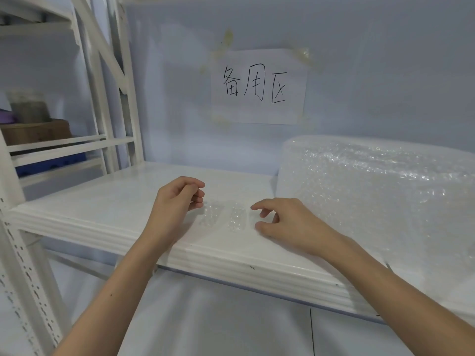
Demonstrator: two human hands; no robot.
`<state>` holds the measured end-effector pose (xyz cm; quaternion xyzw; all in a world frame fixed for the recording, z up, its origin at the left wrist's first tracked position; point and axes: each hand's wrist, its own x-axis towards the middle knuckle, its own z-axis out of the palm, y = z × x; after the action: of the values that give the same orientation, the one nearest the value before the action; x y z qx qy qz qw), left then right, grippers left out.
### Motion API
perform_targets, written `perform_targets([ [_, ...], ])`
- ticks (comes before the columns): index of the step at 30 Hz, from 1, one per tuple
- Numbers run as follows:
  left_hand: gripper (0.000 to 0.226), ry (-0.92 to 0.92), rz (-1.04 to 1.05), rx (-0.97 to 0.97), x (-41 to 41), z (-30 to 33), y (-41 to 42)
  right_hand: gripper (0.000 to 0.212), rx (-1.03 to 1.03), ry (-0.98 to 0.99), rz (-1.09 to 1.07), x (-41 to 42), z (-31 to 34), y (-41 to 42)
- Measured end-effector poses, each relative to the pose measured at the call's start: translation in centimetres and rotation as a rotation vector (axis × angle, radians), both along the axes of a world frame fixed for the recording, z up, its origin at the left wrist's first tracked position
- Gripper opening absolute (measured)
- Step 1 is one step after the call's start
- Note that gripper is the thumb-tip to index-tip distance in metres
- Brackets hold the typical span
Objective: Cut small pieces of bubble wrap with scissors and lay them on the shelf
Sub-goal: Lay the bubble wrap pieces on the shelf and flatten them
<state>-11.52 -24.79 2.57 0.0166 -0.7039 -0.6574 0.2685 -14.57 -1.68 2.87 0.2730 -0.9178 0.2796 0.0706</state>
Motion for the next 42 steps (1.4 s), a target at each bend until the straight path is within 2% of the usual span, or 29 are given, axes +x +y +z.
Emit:
perform_targets([
  [6, 0.028, -0.008, 0.004, -0.009, 0.1, 0.1, 0.1, 0.015, 0.030, 0.039, 0.008, 0.3, 0.4, -0.1],
  [12, 0.025, 0.017, 0.003, -0.111, 0.2, 0.6, 0.9, 0.017, -0.029, 0.073, -0.049, 0.2, 0.1, 0.4],
  [15, 0.021, 0.013, -0.025, -0.234, 0.2, 1.0, 2.2, 0.013, -0.120, 0.187, -0.066, 0.1, 0.3, 0.3],
  [18, 0.017, -0.009, -0.088, -0.339, 0.5, 1.9, 4.2, 0.010, -0.311, 0.356, -0.067, 0.5, 0.7, 0.0],
  [22, 0.018, -0.060, -0.131, -0.403, 0.5, 2.9, 5.7, 0.009, -0.491, 0.562, 0.011, 1.6, 1.2, 0.0],
  [24, 0.023, -0.089, -0.165, -0.377, 0.5, 3.0, 5.9, 0.010, -0.499, 0.675, 0.054, 1.9, 1.2, 0.1],
  [26, 0.038, -0.133, -0.246, -0.288, 0.5, 3.1, 6.0, 0.010, -0.485, 0.766, 0.077, 2.0, 1.1, 0.2],
  [29, 0.048, -0.176, -0.402, -0.132, 0.7, 3.5, 6.1, 0.012, -0.469, 0.799, 0.105, 1.9, 1.0, 0.1],
  [33, 0.023, -0.102, -0.465, 0.008, 0.7, 3.7, 5.7, 0.014, -0.411, 0.766, 0.144, 1.8, 0.7, 0.2],
  [38, 0.029, -0.066, -0.515, 0.100, 0.6, 3.9, 5.6, 0.015, -0.317, 0.646, 0.157, 1.9, 0.7, 0.1],
  [40, 0.022, -0.076, -0.526, 0.114, 0.4, 3.7, 5.7, 0.015, -0.401, 0.592, 0.182, 2.2, 0.9, -0.1],
  [42, 0.012, -0.067, -0.544, 0.124, 0.0, 3.3, 5.6, 0.007, -0.575, 0.492, 0.160, 2.4, 1.6, -0.4],
])
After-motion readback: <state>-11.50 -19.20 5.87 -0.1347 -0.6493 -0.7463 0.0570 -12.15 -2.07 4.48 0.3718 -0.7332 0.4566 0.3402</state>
